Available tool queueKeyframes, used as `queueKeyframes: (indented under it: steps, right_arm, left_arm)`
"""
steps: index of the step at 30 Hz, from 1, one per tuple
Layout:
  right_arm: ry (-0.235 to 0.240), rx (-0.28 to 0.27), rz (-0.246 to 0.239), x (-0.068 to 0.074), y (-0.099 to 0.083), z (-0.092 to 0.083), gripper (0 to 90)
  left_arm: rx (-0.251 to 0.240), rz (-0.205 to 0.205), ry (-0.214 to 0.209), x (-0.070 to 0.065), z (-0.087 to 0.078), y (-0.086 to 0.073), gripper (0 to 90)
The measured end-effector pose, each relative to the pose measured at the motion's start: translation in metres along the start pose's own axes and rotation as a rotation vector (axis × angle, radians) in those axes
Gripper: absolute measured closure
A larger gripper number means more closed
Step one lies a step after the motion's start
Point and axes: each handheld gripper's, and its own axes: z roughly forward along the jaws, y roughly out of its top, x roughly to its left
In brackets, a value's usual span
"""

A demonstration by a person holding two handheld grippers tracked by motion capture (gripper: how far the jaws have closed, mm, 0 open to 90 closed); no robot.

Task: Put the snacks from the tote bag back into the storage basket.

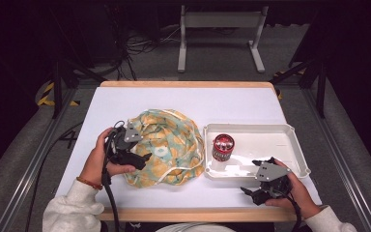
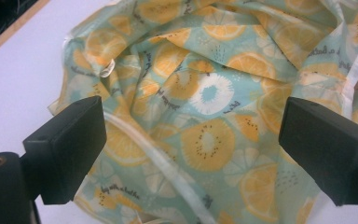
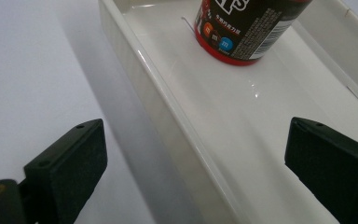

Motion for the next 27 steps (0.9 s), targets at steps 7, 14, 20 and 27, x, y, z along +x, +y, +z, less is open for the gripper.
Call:
queueKeyframes:
  steps: [7,14,20,27]
  right_arm:
    - [-0.001,-0.003,0.0,0.001,0.001,0.0,6.3]
    - [-0.003,-0.01,-0.013,0.003,0.004,-0.002,6.3]
    - [-0.002,-0.004,-0.009,0.003,0.004,-0.001,6.3]
    - [-0.003,-0.005,-0.012,0.003,0.004,0.0,6.3]
  left_arm:
    - [-0.006,0.014,0.025,0.006,-0.005,-0.023,7.0]
    - [-0.016,0.003,0.023,0.016,-0.01,-0.052,7.2]
    - [-0.035,-0.031,0.039,0.022,-0.012,-0.072,7.6]
    - [-0.043,-0.071,0.05,0.028,-0.008,-0.095,8.8]
